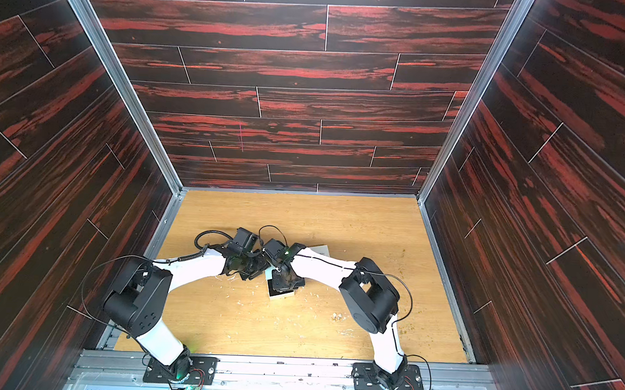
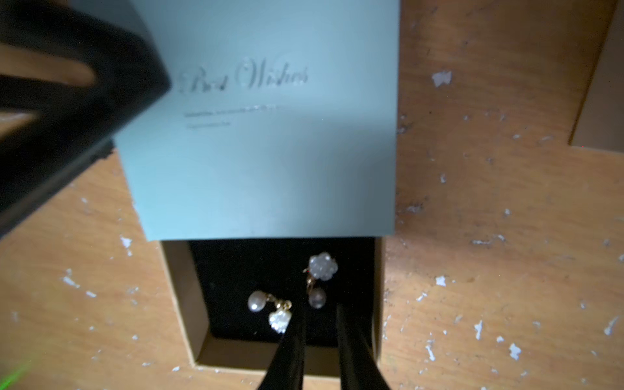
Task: Take out the earrings from the drawer-style jewelry box
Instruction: Pick up the earring from the drawer.
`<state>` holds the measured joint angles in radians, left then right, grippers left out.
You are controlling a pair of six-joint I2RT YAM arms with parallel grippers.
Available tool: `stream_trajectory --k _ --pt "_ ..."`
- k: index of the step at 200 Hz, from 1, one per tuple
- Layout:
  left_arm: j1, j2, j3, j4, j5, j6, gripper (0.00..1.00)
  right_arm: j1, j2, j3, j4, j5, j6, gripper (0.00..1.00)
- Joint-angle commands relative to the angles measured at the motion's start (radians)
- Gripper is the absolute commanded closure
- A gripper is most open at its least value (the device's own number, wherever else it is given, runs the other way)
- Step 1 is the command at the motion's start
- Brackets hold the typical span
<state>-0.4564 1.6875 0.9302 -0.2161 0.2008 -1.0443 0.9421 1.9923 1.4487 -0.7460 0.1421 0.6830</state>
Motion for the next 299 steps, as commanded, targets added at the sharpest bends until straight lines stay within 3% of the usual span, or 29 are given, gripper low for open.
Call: stream_trajectory --k 1,178,299 --pt "0.000 0.005 -0.027 -0.078 -0.020 0.004 0.56 -0.006 0.024 0.031 -0.006 -0.011 -0.013 0.79" --pt "-0.001 0.009 -0.018 -0.077 -0.015 0.004 0.56 -0.006 0.039 0.012 -0.039 -0.007 -0.008 0.82" --pt "-0.001 0.012 -0.017 -0.076 -0.017 0.004 0.56 -0.003 0.019 0.016 -0.044 -0.006 -0.010 0.91"
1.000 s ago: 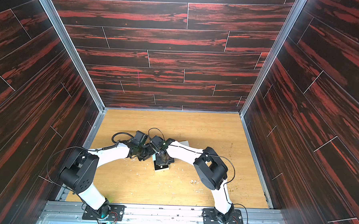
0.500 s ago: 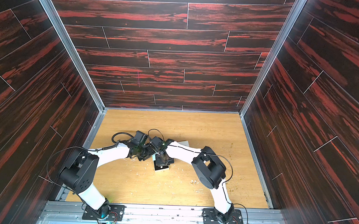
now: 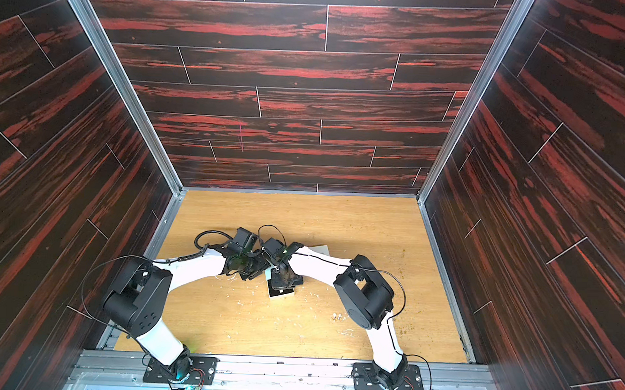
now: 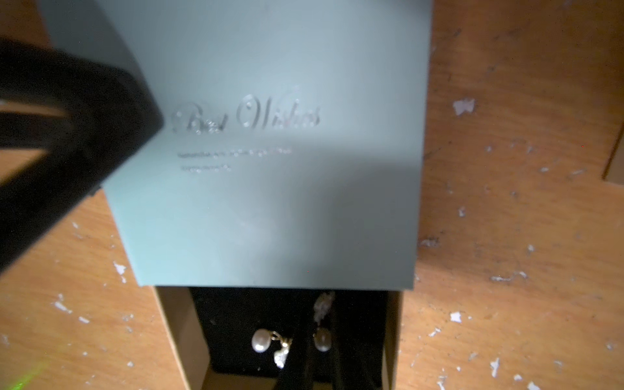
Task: Take out the earrings from the drawer-style jewelry box
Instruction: Pick up the earring from the drawer.
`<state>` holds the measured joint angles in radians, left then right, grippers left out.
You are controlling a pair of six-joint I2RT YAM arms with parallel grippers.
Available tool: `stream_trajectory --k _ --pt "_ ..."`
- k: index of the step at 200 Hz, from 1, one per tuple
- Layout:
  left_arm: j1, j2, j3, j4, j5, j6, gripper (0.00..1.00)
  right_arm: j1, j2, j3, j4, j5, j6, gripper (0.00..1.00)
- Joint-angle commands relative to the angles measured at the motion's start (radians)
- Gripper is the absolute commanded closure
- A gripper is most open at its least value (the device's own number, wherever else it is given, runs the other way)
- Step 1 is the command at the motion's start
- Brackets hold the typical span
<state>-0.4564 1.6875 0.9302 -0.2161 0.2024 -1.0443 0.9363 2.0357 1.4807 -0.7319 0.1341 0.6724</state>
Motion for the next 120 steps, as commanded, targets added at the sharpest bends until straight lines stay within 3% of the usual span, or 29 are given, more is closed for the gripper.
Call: stream_trajectory --k 1,120 --pt "-0.001 0.012 -0.017 -0.076 -0.018 0.004 0.56 0.002 -0.025 -0.016 -0.058 0.003 0.001 0.91" --pt "-0.001 0.017 -0.023 -0.072 -0.023 0.017 0.56 0.002 -0.087 0.015 -0.077 0.012 0.016 0.92"
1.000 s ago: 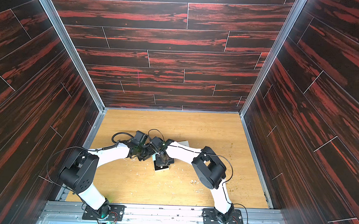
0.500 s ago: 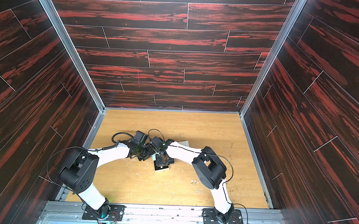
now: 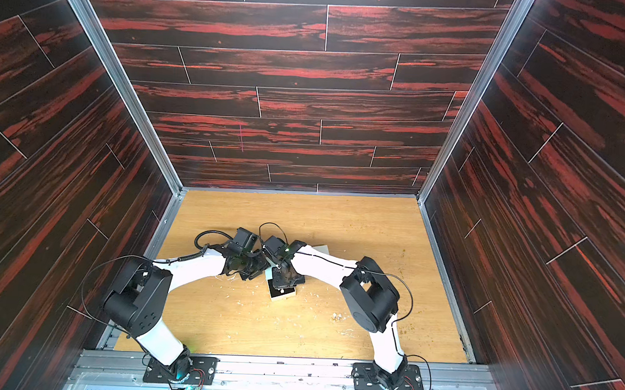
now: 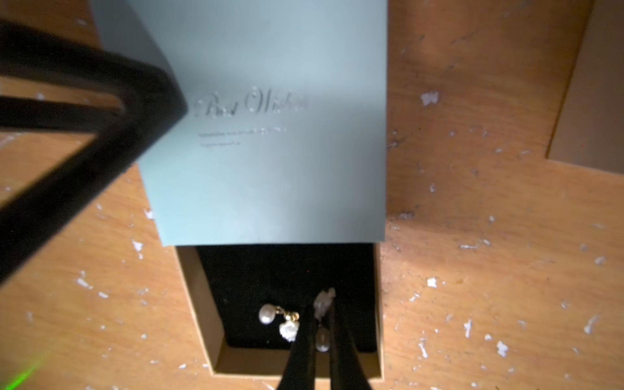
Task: Take out the earrings from the drawer-style jewelry box
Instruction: Pick up the earring from the drawer, then place the earring at the center of the board.
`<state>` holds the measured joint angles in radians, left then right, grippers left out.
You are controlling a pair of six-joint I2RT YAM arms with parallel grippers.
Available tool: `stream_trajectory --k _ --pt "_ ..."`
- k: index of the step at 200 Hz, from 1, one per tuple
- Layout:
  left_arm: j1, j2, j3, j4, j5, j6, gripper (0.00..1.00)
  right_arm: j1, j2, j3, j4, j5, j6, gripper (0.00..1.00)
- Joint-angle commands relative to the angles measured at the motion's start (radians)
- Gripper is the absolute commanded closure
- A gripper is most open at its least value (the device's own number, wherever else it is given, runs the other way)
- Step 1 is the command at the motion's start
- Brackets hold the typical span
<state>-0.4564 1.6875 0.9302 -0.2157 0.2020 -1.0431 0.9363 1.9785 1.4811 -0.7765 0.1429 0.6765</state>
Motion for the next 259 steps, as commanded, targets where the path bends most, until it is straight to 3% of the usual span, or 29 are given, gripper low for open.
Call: stream_trajectory --k 1,50,137,259 --pt "-0.001 0.017 -0.022 -0.073 -0.022 0.015 0.56 0.002 -0.030 0.015 -0.032 0.004 0.012 0.92" --pt "-0.002 0.016 -0.019 -0.072 -0.024 0.015 0.56 0.004 -0.106 -0.040 -0.040 0.001 0.017 0.92" --pt "-0.002 0.015 -0.012 -0.080 -0.020 0.020 0.56 0.038 -0.302 -0.414 0.059 -0.171 0.008 0.91" --pt "-0.004 0.021 -0.006 -0.085 -0.019 0.019 0.56 0.038 -0.255 -0.413 0.042 -0.180 -0.009 0.84"
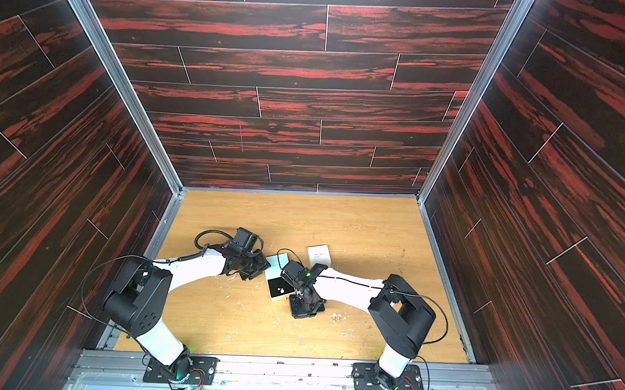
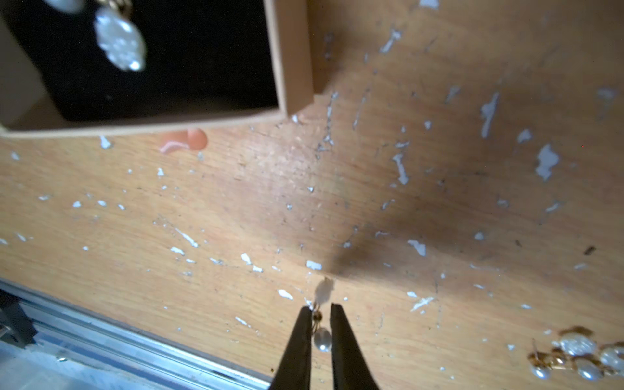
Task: Take out the earrings from the drawer-style jewelry box
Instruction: Place the earring at the center of the board, then pick up the earring from the drawer.
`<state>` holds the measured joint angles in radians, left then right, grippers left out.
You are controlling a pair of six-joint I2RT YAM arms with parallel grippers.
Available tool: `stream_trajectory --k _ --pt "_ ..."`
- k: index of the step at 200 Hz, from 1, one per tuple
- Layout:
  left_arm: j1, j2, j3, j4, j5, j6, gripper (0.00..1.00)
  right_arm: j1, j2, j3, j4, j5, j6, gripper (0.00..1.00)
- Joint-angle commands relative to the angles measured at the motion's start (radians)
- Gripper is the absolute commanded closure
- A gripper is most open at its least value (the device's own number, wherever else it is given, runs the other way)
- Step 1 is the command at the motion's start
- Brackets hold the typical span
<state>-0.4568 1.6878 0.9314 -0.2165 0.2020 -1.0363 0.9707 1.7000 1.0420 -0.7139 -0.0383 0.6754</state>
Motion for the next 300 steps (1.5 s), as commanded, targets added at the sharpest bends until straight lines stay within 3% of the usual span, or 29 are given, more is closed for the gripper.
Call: stream_trajectory --k 1,51,100,176,242,300 --pt "-0.003 0.021 -0.007 -0.084 -0.019 0.012 0.56 0.003 0.023 0.028 -0.021 0.002 -0.009 0.84" --pt "-0.003 0.017 -0.005 -0.083 -0.015 0.012 0.56 0.004 0.007 0.055 -0.036 0.027 -0.017 0.84" --pt "-0.003 0.016 -0.011 -0.075 -0.005 0.012 0.56 0.023 -0.030 0.152 -0.011 0.130 -0.071 0.83" --pt "-0.002 0.018 -0.028 -0.048 0.007 0.002 0.56 0.023 0.140 0.355 0.029 0.129 -0.089 0.77" --pt "-0.002 0.038 -0.024 -0.040 0.032 -0.002 0.56 0.023 0.201 0.345 0.098 0.116 -0.259 0.76" --pt "0.000 0.036 -0.024 -0.041 0.030 -0.005 0.56 0.023 0.259 0.366 0.071 0.138 -0.283 0.76"
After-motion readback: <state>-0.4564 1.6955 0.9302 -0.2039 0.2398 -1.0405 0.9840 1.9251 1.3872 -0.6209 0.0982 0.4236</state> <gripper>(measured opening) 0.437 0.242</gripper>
